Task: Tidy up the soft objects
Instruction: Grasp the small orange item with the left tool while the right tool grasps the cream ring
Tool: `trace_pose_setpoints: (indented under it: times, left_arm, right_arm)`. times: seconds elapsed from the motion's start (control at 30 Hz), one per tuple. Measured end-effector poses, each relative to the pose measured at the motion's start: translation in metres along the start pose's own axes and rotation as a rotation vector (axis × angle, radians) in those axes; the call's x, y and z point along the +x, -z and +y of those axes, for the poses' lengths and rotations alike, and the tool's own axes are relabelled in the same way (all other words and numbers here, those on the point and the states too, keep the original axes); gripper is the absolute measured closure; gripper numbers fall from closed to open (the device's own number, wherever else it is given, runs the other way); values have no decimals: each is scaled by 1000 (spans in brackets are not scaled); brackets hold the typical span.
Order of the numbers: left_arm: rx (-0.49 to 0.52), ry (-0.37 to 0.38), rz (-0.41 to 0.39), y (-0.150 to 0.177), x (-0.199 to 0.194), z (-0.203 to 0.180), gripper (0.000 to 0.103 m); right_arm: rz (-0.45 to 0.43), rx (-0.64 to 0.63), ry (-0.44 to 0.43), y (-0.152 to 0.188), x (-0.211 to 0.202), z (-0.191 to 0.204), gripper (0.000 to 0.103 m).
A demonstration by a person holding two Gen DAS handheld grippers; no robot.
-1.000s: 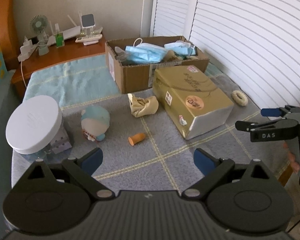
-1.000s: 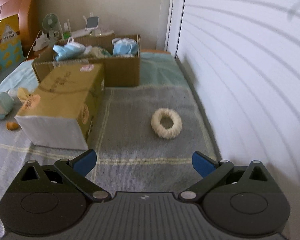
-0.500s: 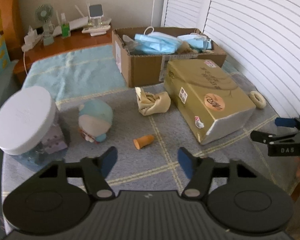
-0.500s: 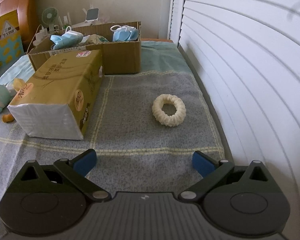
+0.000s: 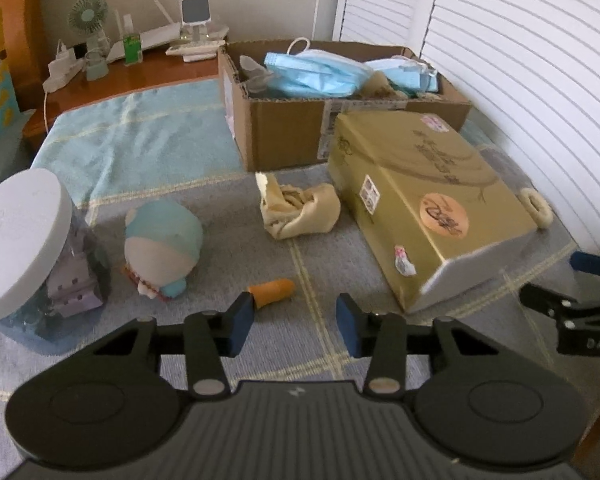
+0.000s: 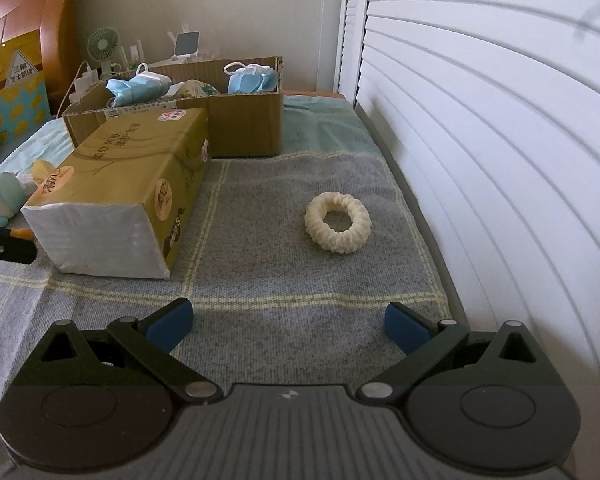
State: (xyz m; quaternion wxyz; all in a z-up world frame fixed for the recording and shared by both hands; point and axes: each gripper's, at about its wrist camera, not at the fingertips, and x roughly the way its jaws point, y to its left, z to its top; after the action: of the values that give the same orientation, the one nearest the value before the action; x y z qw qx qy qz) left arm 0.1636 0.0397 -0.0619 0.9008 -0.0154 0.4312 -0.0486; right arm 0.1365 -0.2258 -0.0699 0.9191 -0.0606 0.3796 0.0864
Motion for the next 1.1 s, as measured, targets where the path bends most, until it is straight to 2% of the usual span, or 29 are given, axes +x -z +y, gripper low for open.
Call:
trace_pose_setpoints:
  times: [0.37,0.47,0.5,0.57,0.77,1.1]
  left_arm:
    - [-36,-54,-34,-2,5,0,59]
    - [-38,-79,-50,-2,6,-2,66]
    - [-37,-90,-56,-2,7,-3,72]
    - [-42,-97,-67,-2,7,-2,79]
    - [-30,-88,-68,0,5,-1,80]
    - [-21,-63,-59,0,3,0,80]
  right_arm:
    - [-8,0,1,2,-1,0,0]
    - [-11,-1,2,3,-1,1,0]
    - [-10,0,2,3,-1,1,0]
    - [-10,-2,1,3,-1,1,0]
    - [10,-15,-3,0,-3,1,0]
    - [-49,1,36,-21,-4,-3,21]
